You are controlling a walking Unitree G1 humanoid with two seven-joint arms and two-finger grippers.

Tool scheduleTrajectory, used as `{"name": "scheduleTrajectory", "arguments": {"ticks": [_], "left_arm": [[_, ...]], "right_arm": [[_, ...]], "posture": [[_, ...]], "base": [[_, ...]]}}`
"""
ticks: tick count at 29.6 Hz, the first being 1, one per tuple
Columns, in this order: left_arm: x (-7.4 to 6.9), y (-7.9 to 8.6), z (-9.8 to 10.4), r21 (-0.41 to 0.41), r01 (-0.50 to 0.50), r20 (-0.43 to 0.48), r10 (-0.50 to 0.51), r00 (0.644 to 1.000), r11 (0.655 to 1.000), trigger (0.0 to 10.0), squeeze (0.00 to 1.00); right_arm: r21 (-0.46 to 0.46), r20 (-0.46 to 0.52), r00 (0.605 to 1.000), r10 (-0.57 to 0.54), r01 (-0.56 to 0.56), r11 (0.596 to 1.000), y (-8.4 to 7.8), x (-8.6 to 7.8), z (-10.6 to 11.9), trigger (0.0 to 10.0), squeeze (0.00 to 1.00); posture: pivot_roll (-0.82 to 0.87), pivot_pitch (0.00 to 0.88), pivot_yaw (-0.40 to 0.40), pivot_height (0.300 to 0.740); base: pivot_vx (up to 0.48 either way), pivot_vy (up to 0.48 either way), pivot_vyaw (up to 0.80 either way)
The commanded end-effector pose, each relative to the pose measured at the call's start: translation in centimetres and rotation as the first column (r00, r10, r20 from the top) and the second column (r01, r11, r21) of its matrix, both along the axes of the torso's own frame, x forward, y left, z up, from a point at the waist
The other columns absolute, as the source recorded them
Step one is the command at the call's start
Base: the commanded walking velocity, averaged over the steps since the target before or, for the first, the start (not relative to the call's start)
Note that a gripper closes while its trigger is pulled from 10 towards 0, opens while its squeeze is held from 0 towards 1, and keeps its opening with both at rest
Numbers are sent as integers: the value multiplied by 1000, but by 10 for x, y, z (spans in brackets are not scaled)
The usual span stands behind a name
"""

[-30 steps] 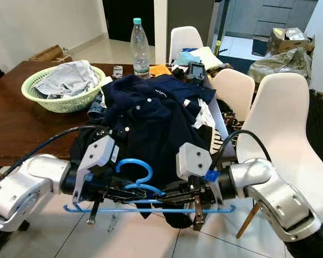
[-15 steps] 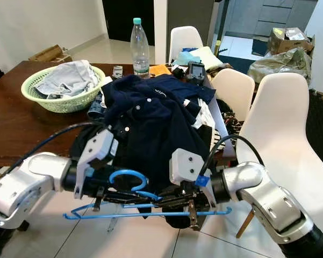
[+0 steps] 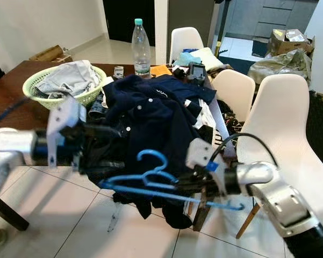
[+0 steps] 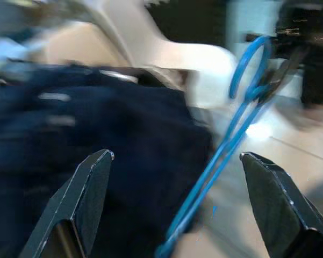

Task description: Hang hanger

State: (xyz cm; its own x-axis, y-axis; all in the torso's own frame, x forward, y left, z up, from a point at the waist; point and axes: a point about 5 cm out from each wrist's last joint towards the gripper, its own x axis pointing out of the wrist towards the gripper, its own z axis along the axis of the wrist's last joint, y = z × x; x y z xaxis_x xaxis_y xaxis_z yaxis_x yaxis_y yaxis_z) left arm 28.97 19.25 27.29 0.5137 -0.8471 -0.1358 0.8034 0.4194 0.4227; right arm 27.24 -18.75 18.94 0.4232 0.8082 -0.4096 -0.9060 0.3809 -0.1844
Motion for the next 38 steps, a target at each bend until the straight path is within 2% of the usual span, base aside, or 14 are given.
{"name": "scheduleTrajectory", "arguments": {"ticks": [1,7,10,11,15,16,17,18,21,22,23,24,28,38], "left_arm": [[5,20,27,-54,-134,116,139,983,990,10000,1000],[12,39,52,-257,-297,207,352,913,920,10000,1000],[23,53,50,-396,-447,161,540,826,802,10000,1000],[28,58,42,-429,-518,127,617,777,740,10000,0],[31,61,35,-446,-561,105,663,741,697,10000,0],[33,64,27,-469,-609,73,715,696,640,10000,0],[33,64,27,-469,-609,73,715,696,640,10000,0],[35,67,13,-489,-672,15,776,630,556,10000,0],[36,69,3,-499,-713,-26,813,581,493,10000,0],[36,65,-14,-494,-748,-83,833,547,442,10000,0],[36,65,-14,-494,-748,-83,833,547,442,10000,0],[36,59,-28,-483,-774,-123,844,522,409,10000,0],[34,39,-48,-467,-801,-166,852,496,375,10000,0],[38,24,-49,-478,-789,-162,844,511,386,10000,0]], "right_arm": [[91,78,990,-119,112,990,-23,8,20,0,0],[365,145,969,-201,136,921,-43,7,53,0,0],[479,153,934,-324,216,851,-46,17,58,392,0],[526,134,900,-415,290,799,-45,26,55,6000,0],[555,116,874,-473,338,761,-43,33,52,6000,0],[610,80,843,-531,381,695,-37,39,49,10000,0],[610,80,843,-531,381,695,-37,39,49,10000,0],[667,0,799,-601,448,595,-28,48,41,10000,0],[697,-64,769,-636,491,523,-21,54,36,10000,0],[722,-133,728,-672,536,438,-12,59,29,10000,0],[722,-133,728,-672,536,438,-12,59,29,10000,0],[732,-186,699,-690,567,377,-6,62,24,10000,0],[739,-257,670,-696,601,306,9,66,16,10000,0],[742,-273,656,-704,609,279,14,70,18,10000,0]], "posture": [[187,5,-12,740],[186,0,-10,740],[180,0,-8,740],[180,0,-6,740],[180,0,-6,740],[181,0,-7,740],[181,0,-7,740],[191,0,-8,740],[192,0,-9,740],[197,0,-16,740],[197,0,-16,740],[194,0,-19,740],[200,0,-32,740],[192,0,-33,740]], "base": [[0,0,0],[0,0,0],[0,0,0],[0,0,0],[0,0,0],[0,0,0],[0,0,0],[0,0,0],[0,0,0],[0,0,0],[0,0,0],[0,0,0],[0,348,0],[0,428,0]]}}
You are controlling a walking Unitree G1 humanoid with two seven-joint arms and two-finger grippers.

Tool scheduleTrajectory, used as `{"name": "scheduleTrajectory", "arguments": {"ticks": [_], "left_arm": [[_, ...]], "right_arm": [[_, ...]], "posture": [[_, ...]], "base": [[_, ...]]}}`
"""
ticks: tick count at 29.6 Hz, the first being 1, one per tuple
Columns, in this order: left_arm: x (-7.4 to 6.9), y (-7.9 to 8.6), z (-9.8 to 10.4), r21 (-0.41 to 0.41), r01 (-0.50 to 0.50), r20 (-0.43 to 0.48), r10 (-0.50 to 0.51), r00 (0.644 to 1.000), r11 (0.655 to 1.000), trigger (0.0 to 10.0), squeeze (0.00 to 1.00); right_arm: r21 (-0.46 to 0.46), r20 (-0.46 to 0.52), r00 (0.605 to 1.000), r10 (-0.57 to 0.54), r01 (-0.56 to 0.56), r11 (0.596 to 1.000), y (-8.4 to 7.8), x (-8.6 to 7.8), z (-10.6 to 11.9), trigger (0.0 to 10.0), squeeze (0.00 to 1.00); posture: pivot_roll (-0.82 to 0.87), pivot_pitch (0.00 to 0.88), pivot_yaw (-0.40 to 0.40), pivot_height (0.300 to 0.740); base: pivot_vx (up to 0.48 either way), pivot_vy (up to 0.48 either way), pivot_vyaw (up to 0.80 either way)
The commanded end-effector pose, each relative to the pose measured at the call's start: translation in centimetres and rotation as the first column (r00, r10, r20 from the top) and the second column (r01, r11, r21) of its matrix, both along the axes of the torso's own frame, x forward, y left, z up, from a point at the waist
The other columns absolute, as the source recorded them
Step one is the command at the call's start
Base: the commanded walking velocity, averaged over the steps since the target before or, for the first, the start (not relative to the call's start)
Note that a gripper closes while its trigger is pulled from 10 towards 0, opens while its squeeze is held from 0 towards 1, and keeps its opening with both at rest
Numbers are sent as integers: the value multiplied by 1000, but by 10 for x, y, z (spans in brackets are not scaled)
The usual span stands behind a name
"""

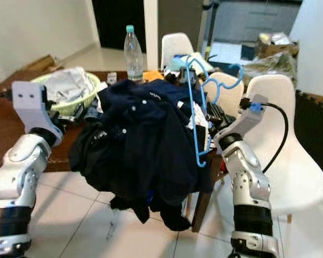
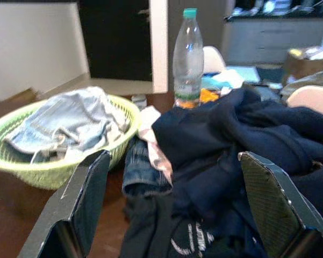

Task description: Hang hanger

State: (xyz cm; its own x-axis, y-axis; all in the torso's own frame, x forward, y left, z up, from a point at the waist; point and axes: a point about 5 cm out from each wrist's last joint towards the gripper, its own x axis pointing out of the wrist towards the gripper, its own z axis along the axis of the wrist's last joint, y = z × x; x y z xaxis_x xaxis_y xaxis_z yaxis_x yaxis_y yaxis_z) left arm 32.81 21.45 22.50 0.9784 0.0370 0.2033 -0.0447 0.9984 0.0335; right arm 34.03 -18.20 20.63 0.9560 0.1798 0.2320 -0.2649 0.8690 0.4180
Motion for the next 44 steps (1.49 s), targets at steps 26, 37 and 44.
{"name": "scheduleTrajectory", "arguments": {"ticks": [26,37,44], "left_arm": [[-5,14,27,28,-88,125,84,989,996,10000,0],[-6,8,55,41,-62,213,52,976,997,10000,0],[-6,5,56,44,-46,213,35,977,998,10000,0]], "right_arm": [[-9,43,999,31,-31,999,18,-5,4,10000,0],[73,131,991,14,-24,997,10,-6,30,10000,0],[96,174,985,-1,-16,995,6,-6,45,10000,0]], "posture": [[182,0,-28,740],[182,0,-26,740],[186,0,-25,740]], "base": [[74,82,0],[301,0,0],[300,0,0]]}}
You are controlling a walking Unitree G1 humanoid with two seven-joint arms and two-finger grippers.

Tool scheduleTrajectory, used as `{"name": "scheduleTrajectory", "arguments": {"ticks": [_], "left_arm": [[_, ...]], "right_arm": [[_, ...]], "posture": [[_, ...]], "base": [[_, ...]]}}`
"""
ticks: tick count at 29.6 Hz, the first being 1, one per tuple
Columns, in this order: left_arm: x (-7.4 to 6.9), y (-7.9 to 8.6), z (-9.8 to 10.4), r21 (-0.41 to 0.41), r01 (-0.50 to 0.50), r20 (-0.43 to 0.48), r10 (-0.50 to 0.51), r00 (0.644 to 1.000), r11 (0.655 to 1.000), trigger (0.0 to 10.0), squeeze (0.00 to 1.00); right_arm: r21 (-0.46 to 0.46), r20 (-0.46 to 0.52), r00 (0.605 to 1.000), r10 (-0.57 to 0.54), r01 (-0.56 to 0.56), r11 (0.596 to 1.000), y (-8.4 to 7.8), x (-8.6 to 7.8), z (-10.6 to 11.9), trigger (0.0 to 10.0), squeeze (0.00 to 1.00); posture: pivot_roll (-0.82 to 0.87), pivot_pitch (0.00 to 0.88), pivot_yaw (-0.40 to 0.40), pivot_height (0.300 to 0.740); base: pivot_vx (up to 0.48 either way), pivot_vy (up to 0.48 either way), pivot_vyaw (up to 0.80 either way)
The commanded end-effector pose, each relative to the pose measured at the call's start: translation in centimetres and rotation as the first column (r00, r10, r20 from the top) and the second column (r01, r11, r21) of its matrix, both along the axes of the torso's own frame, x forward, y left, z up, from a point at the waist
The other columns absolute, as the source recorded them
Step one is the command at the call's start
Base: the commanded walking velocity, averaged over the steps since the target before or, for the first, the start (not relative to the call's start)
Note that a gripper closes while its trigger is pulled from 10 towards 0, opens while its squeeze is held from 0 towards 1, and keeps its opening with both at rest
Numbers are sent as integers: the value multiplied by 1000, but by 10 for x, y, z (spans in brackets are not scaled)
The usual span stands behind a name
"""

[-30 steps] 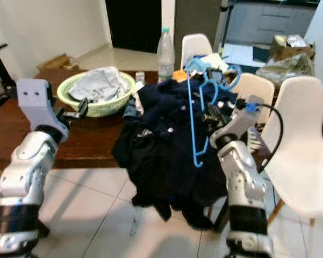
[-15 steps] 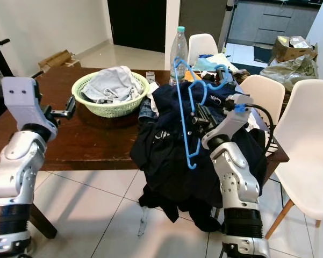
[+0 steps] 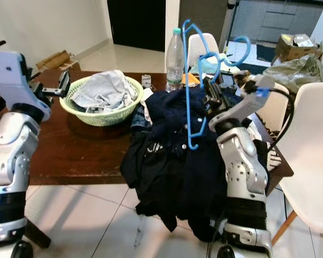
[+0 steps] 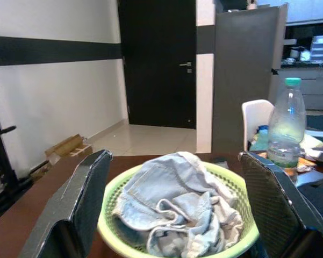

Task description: Hang hanger

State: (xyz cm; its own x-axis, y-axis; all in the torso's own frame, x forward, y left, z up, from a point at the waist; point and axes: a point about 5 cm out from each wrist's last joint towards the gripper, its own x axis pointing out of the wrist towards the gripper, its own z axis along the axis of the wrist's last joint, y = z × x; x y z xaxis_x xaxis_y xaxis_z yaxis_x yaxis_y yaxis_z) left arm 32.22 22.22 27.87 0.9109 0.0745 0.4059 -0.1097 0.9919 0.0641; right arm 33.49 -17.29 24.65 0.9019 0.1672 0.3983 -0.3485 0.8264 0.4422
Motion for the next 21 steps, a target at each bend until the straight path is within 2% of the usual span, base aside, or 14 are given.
{"name": "scheduleTrajectory", "arguments": {"ticks": [1,6,8,12,16,21], "left_arm": [[-1,-4,0,2,25,-6,-25,1000,1000,10000,0],[0,-9,-4,-1,63,-19,-63,998,998,10000,0],[0,-15,-8,-5,105,-33,-105,994,995,10000,0],[0,-18,-14,-10,124,-54,-125,991,992,10000,0],[0,-18,-16,-15,133,-63,-133,989,991,10000,0],[1,-26,-23,-18,234,-93,-234,968,972,10000,0]], "right_arm": [[12,20,1000,-10,10,1000,-3,-1,7,10000,0],[8,26,1000,-6,6,1000,-2,-1,10,10000,0],[-18,20,1000,3,-2,1000,2,-1,9,10000,0],[-52,6,1000,9,-9,999,5,-1,7,10000,0],[-56,3,1000,4,-4,998,4,-1,6,10000,0],[-84,-6,1000,-8,7,996,2,1,6,10000,0]], "posture": [[187,0,-25,740],[187,0,-25,740],[187,0,-26,740],[182,0,-28,740],[180,0,-29,740],[177,0,-36,740]], "base": [[296,0,0],[296,0,0],[296,0,-438],[379,0,-700],[404,0,0],[399,0,-85]]}}
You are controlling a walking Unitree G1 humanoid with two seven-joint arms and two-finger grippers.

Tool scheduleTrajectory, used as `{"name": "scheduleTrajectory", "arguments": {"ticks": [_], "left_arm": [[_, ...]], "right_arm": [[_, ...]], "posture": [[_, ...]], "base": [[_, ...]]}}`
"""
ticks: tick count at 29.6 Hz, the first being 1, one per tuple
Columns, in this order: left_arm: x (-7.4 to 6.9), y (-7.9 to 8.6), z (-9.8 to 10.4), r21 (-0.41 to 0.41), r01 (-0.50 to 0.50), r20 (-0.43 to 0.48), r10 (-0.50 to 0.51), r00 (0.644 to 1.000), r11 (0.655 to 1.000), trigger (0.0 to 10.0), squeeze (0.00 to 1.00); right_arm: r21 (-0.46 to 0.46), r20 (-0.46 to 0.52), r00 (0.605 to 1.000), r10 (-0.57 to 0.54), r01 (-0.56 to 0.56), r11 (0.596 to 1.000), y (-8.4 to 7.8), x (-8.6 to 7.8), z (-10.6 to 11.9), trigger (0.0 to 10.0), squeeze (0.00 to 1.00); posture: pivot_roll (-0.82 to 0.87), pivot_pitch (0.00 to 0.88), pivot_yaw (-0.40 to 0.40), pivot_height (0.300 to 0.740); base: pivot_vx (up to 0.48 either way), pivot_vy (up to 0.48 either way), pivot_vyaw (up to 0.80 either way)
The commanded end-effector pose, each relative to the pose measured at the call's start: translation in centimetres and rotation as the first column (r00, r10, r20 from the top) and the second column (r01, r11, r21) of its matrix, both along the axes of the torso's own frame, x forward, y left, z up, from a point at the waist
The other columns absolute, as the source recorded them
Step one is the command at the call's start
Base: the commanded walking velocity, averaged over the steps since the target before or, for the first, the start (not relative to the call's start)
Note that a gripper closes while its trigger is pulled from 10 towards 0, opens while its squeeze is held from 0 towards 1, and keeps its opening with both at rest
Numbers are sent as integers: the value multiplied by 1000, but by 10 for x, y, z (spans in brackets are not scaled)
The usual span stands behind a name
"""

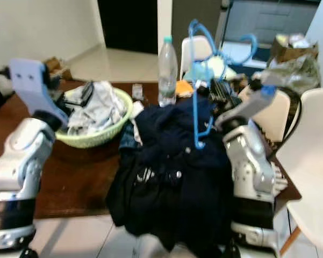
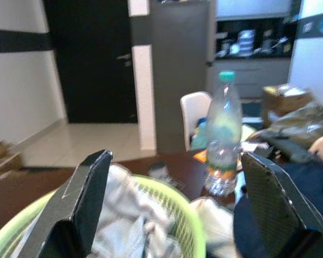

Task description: Hang hanger

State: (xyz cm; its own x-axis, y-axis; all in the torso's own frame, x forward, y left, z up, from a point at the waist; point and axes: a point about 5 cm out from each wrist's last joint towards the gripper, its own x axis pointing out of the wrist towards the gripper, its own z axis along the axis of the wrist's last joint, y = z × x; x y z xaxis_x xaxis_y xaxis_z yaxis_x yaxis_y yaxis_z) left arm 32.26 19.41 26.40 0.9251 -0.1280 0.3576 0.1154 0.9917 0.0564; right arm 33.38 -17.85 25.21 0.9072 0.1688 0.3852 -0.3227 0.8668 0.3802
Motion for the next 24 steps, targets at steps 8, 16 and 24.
{"name": "scheduleTrajectory", "arguments": {"ticks": [8,16,24], "left_arm": [[0,5,-16,2,-15,-77,15,997,1000,10000,0],[2,11,-53,21,-143,-305,143,942,989,10000,0],[-18,9,-80,99,-266,-435,282,855,959,10000,0]], "right_arm": [[-10,-15,1000,19,-19,1000,7,3,0,10000,0],[-21,-13,1000,21,-22,1000,8,3,2,10000,0],[-27,-23,1000,20,-21,999,7,2,0,10000,0]], "posture": [[176,0,-39,740],[176,0,-41,740],[178,0,-38,740]], "base": [[297,0,-553],[0,0,0],[0,0,0]]}}
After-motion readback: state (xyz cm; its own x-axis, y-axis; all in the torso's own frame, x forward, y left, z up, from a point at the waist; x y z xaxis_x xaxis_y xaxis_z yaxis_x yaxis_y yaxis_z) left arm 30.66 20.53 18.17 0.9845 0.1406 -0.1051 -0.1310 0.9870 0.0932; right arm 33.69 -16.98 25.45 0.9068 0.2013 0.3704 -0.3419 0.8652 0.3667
